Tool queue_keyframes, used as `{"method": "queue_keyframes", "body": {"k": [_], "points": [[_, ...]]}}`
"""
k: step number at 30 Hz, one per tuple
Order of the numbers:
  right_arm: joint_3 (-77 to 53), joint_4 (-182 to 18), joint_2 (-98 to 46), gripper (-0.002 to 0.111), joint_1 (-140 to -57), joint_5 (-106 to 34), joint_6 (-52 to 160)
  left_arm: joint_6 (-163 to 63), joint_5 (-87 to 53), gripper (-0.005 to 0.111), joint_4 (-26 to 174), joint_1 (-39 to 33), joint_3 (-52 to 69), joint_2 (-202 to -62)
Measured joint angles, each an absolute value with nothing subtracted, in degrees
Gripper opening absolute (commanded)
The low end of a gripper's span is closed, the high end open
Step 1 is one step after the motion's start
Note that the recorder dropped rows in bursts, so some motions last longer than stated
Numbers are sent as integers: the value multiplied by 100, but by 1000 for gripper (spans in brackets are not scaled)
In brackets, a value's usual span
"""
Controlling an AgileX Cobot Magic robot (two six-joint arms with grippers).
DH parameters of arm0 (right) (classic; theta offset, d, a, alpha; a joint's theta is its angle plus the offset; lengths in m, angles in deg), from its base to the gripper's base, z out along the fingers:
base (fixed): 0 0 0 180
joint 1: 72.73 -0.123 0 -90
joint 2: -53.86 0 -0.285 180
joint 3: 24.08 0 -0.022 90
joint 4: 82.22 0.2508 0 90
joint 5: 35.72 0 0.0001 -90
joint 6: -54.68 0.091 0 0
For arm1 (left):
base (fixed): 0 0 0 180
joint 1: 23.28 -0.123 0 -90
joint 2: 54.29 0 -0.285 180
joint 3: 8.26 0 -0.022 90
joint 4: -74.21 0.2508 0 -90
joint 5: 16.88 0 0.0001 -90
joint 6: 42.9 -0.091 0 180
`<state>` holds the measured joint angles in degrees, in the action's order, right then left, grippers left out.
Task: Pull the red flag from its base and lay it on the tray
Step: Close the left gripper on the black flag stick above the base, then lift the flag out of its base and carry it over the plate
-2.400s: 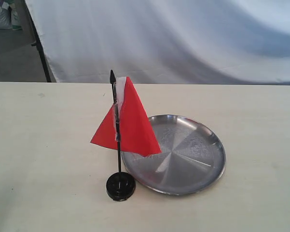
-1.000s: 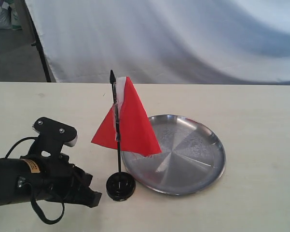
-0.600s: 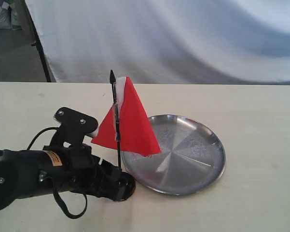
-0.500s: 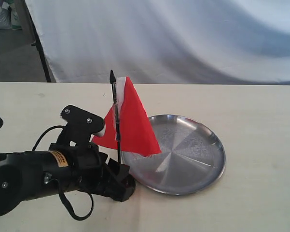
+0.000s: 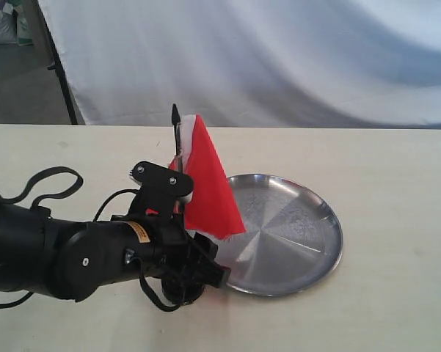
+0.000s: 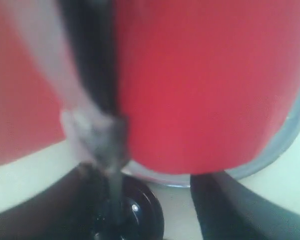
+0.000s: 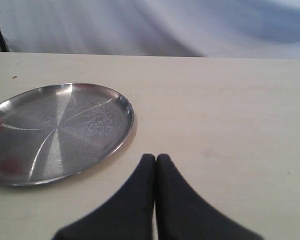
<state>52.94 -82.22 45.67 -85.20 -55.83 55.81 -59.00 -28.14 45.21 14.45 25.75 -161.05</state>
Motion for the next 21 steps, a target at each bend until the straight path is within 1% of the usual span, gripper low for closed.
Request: {"method": "queue_keyframes", "body": {"k": [1, 2, 3, 4, 5, 21], "points": [[5294, -8222, 4567, 0, -8520, -5583, 5581, -5900, -2838, 38, 4521, 1445, 2563, -16155], [5294, -8222, 4567, 0, -8520, -5583, 5581, -5900, -2853, 24, 4521, 1445, 2550, -16200], [5294, -8222, 4567, 0, -8520, -5583, 5581, -5900, -2898, 17, 4521, 1445, 2541, -16209], [5294, -8222, 4567, 0, -8520, -5583, 5581, -5900, -2926, 3, 4521, 1445, 2541, -16209], [5294, -8222, 4567, 0, -8520, -5583, 5581, -5900, -3016, 0, 4511, 1445, 2541, -16209], [5294, -8222, 4567, 0, -8520, -5583, 5581, -5982, -3132, 0, 4687, 1422, 2405, -16078]]}}
